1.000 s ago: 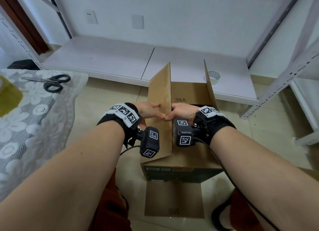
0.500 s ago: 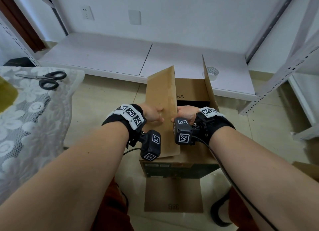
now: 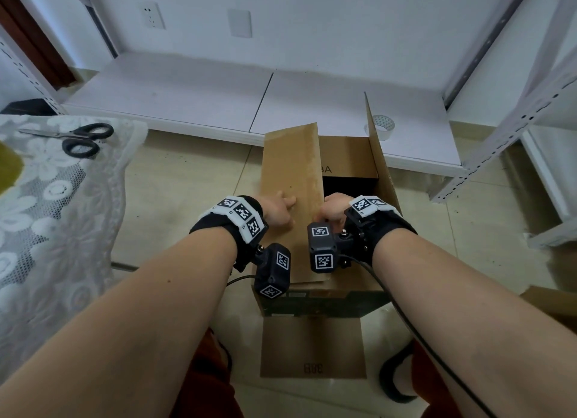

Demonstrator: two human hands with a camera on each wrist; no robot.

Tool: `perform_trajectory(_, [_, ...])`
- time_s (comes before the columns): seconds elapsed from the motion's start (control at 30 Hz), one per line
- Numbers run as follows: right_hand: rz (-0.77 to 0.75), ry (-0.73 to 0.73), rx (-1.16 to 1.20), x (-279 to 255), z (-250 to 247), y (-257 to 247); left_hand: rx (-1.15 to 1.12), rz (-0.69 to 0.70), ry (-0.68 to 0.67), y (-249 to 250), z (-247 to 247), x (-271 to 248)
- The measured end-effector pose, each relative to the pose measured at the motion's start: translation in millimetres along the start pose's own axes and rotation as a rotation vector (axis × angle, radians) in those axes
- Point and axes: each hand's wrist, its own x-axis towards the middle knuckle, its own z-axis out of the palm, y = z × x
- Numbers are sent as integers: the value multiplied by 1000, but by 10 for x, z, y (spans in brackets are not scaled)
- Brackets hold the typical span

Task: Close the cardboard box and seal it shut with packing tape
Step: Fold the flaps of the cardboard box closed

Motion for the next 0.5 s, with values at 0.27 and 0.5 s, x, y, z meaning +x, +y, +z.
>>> perform_trajectory(0.27, [-75, 113, 115, -78, 23, -57, 66, -8, -24, 22, 0, 24])
perform_trajectory(0.5, [-114, 43, -109, -133, 13, -99, 151, 3, -43, 48, -34, -5])
